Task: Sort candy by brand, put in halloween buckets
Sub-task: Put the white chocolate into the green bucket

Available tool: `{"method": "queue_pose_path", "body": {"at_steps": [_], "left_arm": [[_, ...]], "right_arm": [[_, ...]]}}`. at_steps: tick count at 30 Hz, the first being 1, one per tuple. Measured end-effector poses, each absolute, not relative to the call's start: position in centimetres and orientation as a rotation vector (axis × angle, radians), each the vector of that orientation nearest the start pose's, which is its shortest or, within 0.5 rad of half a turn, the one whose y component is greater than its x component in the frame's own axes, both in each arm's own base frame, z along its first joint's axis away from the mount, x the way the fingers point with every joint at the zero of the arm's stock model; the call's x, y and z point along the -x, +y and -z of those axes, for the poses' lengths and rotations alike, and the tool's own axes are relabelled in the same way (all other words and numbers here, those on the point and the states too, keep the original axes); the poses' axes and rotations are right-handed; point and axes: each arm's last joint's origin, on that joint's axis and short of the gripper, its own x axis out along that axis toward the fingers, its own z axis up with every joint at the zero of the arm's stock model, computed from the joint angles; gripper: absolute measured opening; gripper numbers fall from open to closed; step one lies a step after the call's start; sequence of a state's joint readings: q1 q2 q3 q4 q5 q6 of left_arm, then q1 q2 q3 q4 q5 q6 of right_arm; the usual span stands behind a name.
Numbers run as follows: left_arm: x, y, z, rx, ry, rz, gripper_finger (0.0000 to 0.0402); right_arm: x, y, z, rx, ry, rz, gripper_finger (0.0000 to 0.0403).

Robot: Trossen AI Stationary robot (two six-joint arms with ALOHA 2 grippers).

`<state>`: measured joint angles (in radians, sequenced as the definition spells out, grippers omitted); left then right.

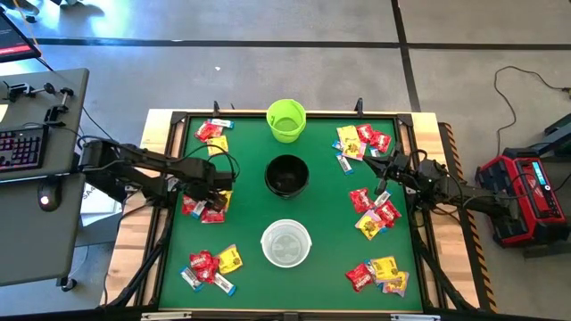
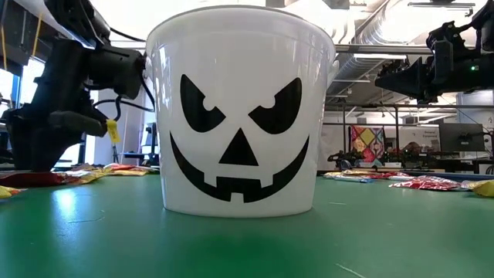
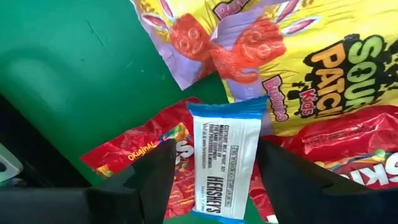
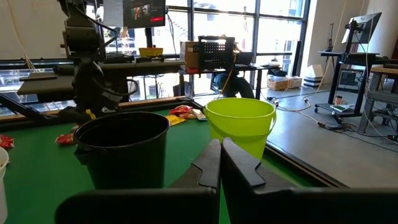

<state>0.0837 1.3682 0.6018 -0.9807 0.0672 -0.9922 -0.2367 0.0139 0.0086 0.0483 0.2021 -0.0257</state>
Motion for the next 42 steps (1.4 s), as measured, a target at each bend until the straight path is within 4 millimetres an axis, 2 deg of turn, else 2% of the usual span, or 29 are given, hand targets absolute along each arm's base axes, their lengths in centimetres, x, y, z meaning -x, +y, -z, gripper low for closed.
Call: {"method": "queue_pose_path", "body": {"at_steps": [18,26,36,42], "left_arm": [[-16.8,1.0,-13.9,0.860,1.641,-0.784,0.0108],[-16.7,1.0,-14.4,0.870,1.631,-0.743,0.0108],[-17.7,1.2,-17.7,0.894,1.474,-0.667,0.0104],[-19.4,2.5,-21.8,0.864,1.286,-0.600,0.0104]], "right_arm": [[-9.3,-2.8,-17.0,0.026,-0.038,0.439,0.0000],[-9.3,-2.8,-17.0,0.026,-0.038,0.440,0.0000],[-9.3,-2.8,-17.0,0.026,-0.038,0.440,0.0000],[-9.3,-2.8,-17.0,0.026,-0.038,0.439,0.0000]]}}
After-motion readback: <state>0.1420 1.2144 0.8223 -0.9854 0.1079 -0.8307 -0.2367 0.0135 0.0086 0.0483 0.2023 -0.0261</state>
